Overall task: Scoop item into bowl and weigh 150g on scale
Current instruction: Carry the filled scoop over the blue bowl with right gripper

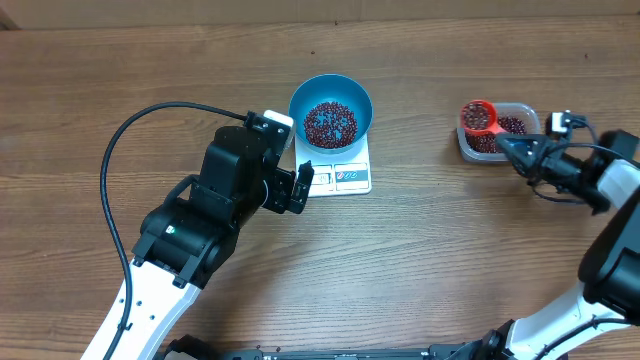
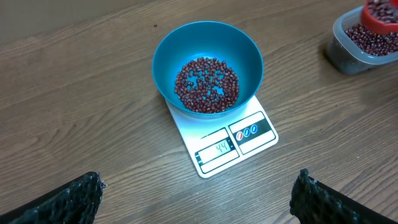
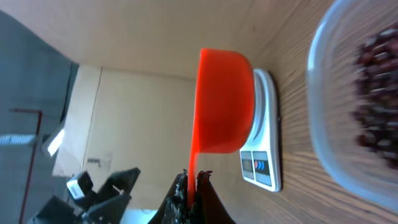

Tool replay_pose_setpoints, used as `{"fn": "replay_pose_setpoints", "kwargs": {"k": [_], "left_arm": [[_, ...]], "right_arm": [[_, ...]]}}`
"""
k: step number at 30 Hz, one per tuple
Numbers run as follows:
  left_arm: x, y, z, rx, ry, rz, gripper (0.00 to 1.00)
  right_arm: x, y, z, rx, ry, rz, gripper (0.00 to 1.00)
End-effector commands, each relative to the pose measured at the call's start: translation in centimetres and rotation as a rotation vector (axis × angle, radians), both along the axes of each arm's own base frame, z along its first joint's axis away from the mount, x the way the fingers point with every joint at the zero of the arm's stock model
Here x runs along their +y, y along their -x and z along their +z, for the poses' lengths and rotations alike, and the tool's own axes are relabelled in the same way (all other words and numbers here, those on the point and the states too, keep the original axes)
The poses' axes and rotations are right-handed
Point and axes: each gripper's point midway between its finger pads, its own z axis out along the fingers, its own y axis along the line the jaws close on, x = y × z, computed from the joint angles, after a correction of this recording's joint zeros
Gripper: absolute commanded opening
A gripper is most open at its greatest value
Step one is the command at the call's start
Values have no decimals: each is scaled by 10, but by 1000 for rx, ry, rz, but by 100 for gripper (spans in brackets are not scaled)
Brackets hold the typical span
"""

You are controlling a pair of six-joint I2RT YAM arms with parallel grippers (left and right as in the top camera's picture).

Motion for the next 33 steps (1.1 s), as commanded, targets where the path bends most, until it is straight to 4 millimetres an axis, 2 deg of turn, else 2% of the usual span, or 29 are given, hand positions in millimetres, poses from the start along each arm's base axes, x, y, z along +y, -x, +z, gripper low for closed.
{"fn": "replay_pose_setpoints", "kwargs": {"k": [1,3,13,19,27,33], "left_arm": [[1,1,5,-11,18,3,99],[1,1,6,-11,19,3,100],[1,1,5,-11,18,3,100],[1,1,5,-11,18,3,99],[1,1,5,-11,18,3,100],[1,1,5,-11,18,3,100]], "right_arm": [[30,1,2,-11,-37,83,4],[52,2,2,-12,-36,140,4],[117,11,2,-30,-29,318,4],[135,16,3,-35,-27,368,4],[153,4,8,-40,-23,417,4],[159,-6,5,-16,12,409,4]]}}
